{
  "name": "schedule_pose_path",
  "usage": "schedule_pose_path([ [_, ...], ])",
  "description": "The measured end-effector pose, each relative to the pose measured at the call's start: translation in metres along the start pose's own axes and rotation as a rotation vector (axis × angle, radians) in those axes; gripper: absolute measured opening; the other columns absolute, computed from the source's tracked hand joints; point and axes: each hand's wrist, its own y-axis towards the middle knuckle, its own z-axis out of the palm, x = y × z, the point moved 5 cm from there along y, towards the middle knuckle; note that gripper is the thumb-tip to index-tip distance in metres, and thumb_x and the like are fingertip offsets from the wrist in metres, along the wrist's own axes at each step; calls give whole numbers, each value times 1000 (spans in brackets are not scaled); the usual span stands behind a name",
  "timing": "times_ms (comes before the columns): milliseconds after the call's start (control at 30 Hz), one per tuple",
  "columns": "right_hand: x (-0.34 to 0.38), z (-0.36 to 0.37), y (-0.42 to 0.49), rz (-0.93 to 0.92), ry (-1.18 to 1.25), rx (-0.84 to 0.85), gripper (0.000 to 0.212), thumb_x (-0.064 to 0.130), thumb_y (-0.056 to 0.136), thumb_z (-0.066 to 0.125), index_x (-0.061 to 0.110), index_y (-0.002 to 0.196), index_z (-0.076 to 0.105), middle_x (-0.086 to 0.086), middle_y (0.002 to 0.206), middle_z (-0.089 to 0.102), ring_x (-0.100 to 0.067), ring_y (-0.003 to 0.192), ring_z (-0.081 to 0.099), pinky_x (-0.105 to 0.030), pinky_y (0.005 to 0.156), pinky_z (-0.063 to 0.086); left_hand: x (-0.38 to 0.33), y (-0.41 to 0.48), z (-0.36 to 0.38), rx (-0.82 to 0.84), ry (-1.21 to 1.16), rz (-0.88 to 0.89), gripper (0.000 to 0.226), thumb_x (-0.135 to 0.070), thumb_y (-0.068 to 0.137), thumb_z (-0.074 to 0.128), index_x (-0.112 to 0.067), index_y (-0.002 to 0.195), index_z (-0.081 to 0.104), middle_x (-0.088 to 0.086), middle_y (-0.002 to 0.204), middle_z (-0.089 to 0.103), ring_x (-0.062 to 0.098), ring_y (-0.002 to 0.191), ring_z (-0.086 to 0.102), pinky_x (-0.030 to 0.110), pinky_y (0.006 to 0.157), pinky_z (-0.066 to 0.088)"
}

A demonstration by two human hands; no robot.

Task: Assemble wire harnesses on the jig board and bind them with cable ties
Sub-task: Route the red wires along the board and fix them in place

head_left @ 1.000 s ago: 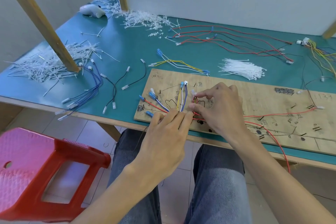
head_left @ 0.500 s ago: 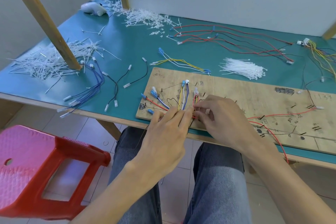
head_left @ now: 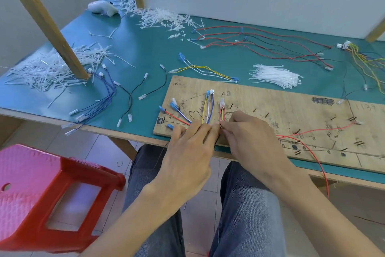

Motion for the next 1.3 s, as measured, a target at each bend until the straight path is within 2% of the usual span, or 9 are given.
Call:
schedule_pose_path([
  [133, -1, 4, -6, 110, 257, -123, 17, 17, 99, 65, 19, 97, 82, 0, 78, 64, -23, 69, 59, -41, 67, 52, -1, 2, 0, 24, 3, -15, 80, -15, 73, 68, -12, 151, 47, -3, 122, 59, 22, 113, 48, 42, 87, 42],
  [267, -12, 9, -9, 338, 714, -169, 15, 22, 95, 77, 35, 98, 84, 13, 60, 71, -2, 51, 55, -14, 55, 47, -1, 5, -3, 30, 0, -17, 84, -15, 72, 72, -12, 152, 47, -3, 120, 61, 22, 114, 48, 44, 87, 44],
  [400, -10, 8, -9, 288, 684, -131, 22, 16, 96, 75, 33, 108, 82, 36, 58, 62, 5, 53, 59, -4, 58, 41, 1, 5, -6, -1, -9, -16, 83, -13, 69, 67, -11, 149, 50, -4, 117, 64, 22, 112, 50, 43, 84, 43],
  [567, -16, 7, -8, 399, 742, -223, 18, 18, 93, 79, 35, 96, 71, 26, 80, 72, -5, 55, 62, -13, 58, 46, 1, 4, -5, -10, -38, -15, 86, -10, 67, 70, -12, 150, 48, -4, 117, 64, 22, 112, 49, 42, 83, 43],
  [667, -11, 10, -7, 380, 683, -186, 25, 15, 88, 83, 31, 86, 64, 16, 75, 71, -4, 56, 62, -16, 58, 50, 3, 3, -5, -2, -52, -17, 81, -9, 66, 71, -14, 144, 51, -5, 115, 64, 22, 112, 50, 42, 82, 44],
  [800, -2, 11, -10, 331, 574, -153, 29, 12, 87, 81, 27, 86, 56, 10, 76, 67, -13, 63, 66, -40, 67, 56, 3, 5, -6, 14, -54, -19, 74, -8, 62, 71, -17, 135, 55, -7, 114, 64, 22, 109, 51, 43, 80, 42],
  [933, -3, 9, -10, 307, 490, -163, 29, 14, 86, 80, 27, 87, 54, 11, 74, 64, -14, 65, 62, -40, 68, 55, 2, 3, -8, 53, -15, -13, 72, -10, 63, 72, -18, 134, 57, -7, 118, 62, 21, 112, 49, 42, 82, 39],
  [1133, -12, 10, -13, 313, 482, -138, 20, 23, 86, 84, 29, 100, 70, 17, 63, 67, -3, 61, 64, -31, 69, 56, -5, 2, -11, 107, 119, -2, 63, -12, 65, 74, -16, 127, 61, -4, 121, 59, 22, 110, 50, 40, 80, 27],
  [1300, -26, 4, -13, 264, 396, -180, 22, 27, 99, 71, 20, 119, 75, 7, 90, 72, -16, 70, 66, -36, 79, 54, -6, 3, -11, 133, 185, 0, 64, -13, 69, 71, -13, 132, 60, -2, 120, 59, 23, 110, 51, 41, 80, 26],
])
